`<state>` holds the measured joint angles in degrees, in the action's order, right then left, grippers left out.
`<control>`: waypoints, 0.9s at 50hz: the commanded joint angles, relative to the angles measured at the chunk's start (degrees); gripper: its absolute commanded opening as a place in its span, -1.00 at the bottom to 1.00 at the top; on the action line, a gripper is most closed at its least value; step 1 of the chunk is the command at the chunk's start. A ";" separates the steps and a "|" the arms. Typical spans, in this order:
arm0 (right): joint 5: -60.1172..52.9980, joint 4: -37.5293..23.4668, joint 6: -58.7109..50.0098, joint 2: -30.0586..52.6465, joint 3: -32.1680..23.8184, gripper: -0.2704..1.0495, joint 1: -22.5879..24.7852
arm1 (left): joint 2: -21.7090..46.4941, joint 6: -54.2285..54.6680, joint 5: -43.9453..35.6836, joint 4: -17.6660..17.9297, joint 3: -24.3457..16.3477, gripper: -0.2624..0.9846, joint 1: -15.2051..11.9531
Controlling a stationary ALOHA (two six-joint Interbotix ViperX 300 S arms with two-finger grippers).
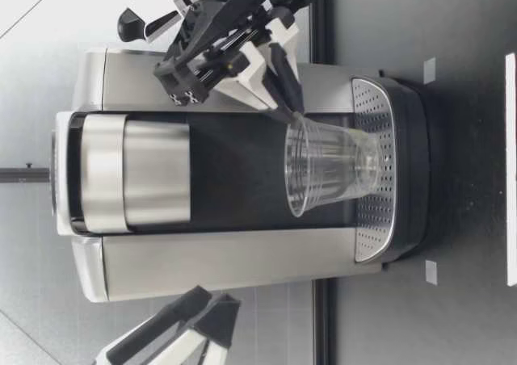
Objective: Place the coffee capsule inside the capsule container, then place the cup onto the center of the cup tray, then push the 'Hot Water' and 'Travel Mug' buttons.
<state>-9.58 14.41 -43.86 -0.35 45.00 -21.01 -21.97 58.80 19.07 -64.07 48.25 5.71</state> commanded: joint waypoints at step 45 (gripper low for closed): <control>0.53 -22.59 8.70 -18.98 13.62 0.05 7.21 | -0.97 11.34 -2.72 0.09 1.14 0.51 -0.09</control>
<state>-8.88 -3.16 -36.74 -18.02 59.33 -16.26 -22.15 69.43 17.40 -63.90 50.10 5.71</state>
